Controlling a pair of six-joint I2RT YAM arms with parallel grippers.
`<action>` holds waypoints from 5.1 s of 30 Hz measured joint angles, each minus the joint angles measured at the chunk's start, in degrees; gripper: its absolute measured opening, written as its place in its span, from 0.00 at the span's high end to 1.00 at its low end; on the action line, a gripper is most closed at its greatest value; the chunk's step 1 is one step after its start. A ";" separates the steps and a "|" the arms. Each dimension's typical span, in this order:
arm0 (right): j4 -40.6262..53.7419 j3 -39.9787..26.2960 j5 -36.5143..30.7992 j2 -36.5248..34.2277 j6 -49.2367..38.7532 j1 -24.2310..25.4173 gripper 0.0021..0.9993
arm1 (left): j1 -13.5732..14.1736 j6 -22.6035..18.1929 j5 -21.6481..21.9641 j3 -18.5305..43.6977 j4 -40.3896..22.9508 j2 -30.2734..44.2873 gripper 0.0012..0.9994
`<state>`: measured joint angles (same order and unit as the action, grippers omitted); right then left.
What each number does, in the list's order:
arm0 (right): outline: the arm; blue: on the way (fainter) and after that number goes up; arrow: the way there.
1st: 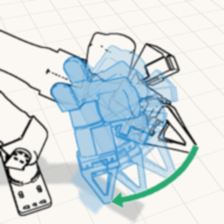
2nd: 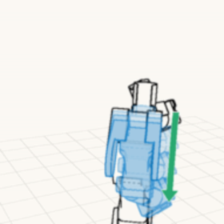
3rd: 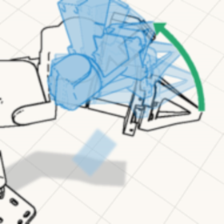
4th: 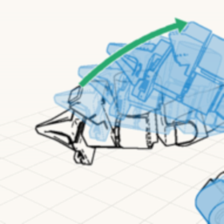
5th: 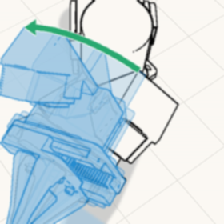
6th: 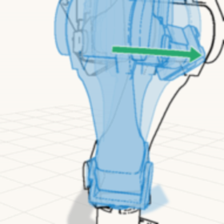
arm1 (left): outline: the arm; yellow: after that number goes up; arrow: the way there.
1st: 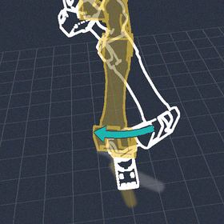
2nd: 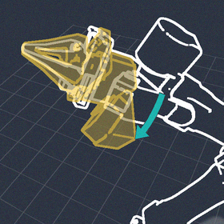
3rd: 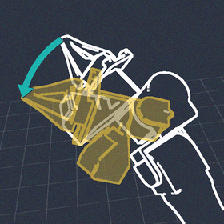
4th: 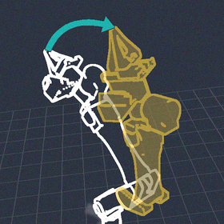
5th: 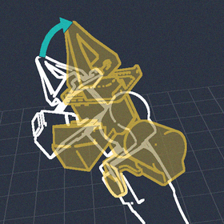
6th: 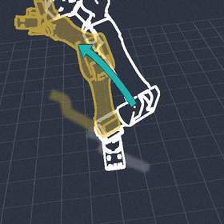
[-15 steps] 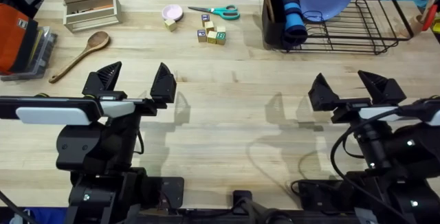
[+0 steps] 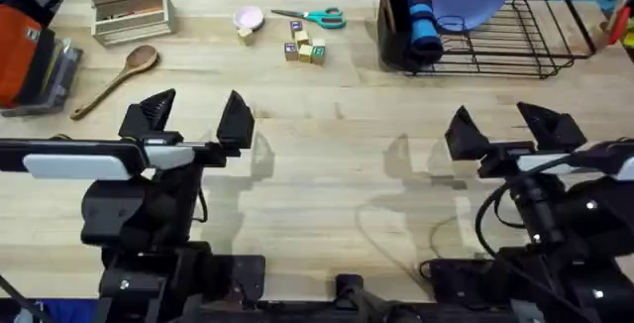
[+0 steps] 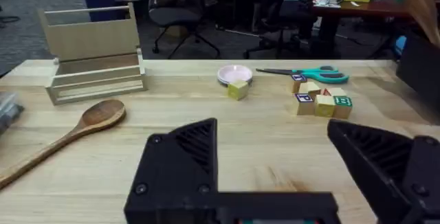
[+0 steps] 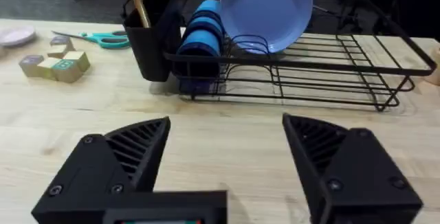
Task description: Pick up the spoon on the table one by one and put them onto the rack
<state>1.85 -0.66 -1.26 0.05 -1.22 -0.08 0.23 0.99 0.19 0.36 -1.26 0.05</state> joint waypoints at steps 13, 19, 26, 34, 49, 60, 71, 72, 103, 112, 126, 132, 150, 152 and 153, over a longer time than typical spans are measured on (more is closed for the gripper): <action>33.37 -31.18 -0.90 -20.07 -0.32 0.00 0.01 | 0.00 0.33 0.02 25.00 -28.31 14.31 0.01; 41.90 -49.42 -0.89 -37.57 -0.34 0.11 0.01 | 0.00 0.33 0.05 43.50 -37.24 30.94 0.01; 49.93 -69.00 -0.90 -54.92 -0.34 0.15 0.01 | 0.00 -0.24 0.07 65.06 -46.01 50.62 0.01; 55.67 -81.46 -0.90 -65.50 -0.34 0.15 0.01 | 0.00 -2.17 0.07 82.50 -55.96 66.36 0.01; 55.64 -81.68 -0.90 -66.07 -0.34 0.15 0.01 | 0.00 -2.60 5.49 83.82 -57.68 74.36 0.01; 55.64 -81.68 -0.90 -66.07 -0.34 0.15 0.01 | -8.70 -8.32 9.18 83.82 -57.64 74.43 0.01; 55.60 -81.68 -0.90 -66.07 -0.34 0.15 0.01 | -32.49 -19.45 -1.92 83.82 -44.28 79.69 0.01; 55.60 -81.68 -0.90 -66.07 -0.34 0.15 0.01 | -33.46 -19.68 -2.26 83.82 -42.82 80.49 0.01; 55.58 -81.68 -0.90 -66.07 -0.34 0.15 0.01 | -36.87 -25.92 -8.06 83.82 -31.06 109.42 0.01; 55.58 -81.68 -0.90 -66.07 -0.34 0.15 0.01 | -37.80 -28.75 -8.61 83.82 -28.35 113.64 0.01; 55.64 -81.68 -0.90 -66.07 -0.34 0.15 0.01 | -38.64 -30.84 -13.12 83.84 -24.22 116.71 0.01; 55.64 -81.68 -0.90 -66.07 -0.34 0.15 0.01 | -38.93 -30.75 -15.02 83.98 -24.39 119.58 0.01; 55.64 -81.68 -0.90 -66.08 -0.33 0.15 0.01 | -42.10 -31.16 -18.63 84.83 -28.20 120.00 0.31; 55.64 -81.68 -0.90 -66.07 -0.34 0.15 0.01 | -42.41 -31.21 -18.65 84.83 -28.27 120.00 0.35; 55.64 -81.68 -0.90 -66.07 -0.34 0.15 0.01 | -42.49 -31.22 -18.67 84.83 -28.28 120.00 0.36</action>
<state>57.49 -82.35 -2.15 -66.02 -1.56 0.08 -42.26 -30.23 -18.48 85.19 -29.54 120.05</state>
